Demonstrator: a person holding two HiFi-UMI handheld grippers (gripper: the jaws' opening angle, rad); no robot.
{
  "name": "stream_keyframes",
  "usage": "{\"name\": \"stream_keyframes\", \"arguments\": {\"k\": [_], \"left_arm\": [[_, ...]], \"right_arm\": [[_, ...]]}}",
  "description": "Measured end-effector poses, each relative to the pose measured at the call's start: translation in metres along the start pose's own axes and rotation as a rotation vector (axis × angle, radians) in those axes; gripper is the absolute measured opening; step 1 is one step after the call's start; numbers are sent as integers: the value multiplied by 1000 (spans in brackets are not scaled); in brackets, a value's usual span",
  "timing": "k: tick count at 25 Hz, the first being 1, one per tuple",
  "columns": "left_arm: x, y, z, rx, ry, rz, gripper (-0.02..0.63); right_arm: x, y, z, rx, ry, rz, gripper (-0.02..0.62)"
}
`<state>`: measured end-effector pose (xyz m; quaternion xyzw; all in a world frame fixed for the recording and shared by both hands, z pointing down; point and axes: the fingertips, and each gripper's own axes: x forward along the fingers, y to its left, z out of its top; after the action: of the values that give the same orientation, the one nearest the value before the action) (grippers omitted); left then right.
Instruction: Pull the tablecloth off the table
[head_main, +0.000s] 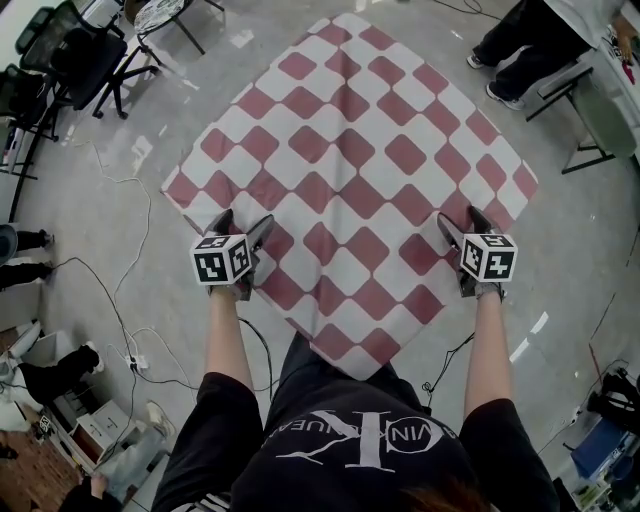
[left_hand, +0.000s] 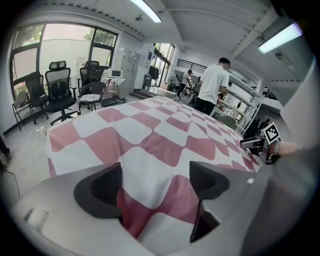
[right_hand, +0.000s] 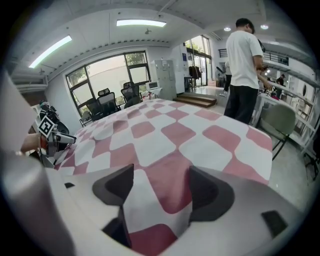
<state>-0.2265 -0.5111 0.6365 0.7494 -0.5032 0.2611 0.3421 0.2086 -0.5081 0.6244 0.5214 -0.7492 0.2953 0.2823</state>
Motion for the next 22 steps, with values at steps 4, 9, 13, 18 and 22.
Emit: {"name": "stream_keyframes", "arguments": {"k": [4,9,13,18,22], "left_arm": [[1,-7,-2,11,20,0,419],[3,-20,-2,18,26,-24,428],[4,-32,-6,42,47,-52,428],[8,-46,-9,56,63,-81,428],[9,-58,-11,50,63,-112,428]], "right_arm": [[2,10,0,-15,15,-5,325],[3,16,1,-12,28,8,325],[4,24,2,11,23,22,325],[8,39,0,10,32,34,324],[10,53,-4,-39,66,40,325]]}}
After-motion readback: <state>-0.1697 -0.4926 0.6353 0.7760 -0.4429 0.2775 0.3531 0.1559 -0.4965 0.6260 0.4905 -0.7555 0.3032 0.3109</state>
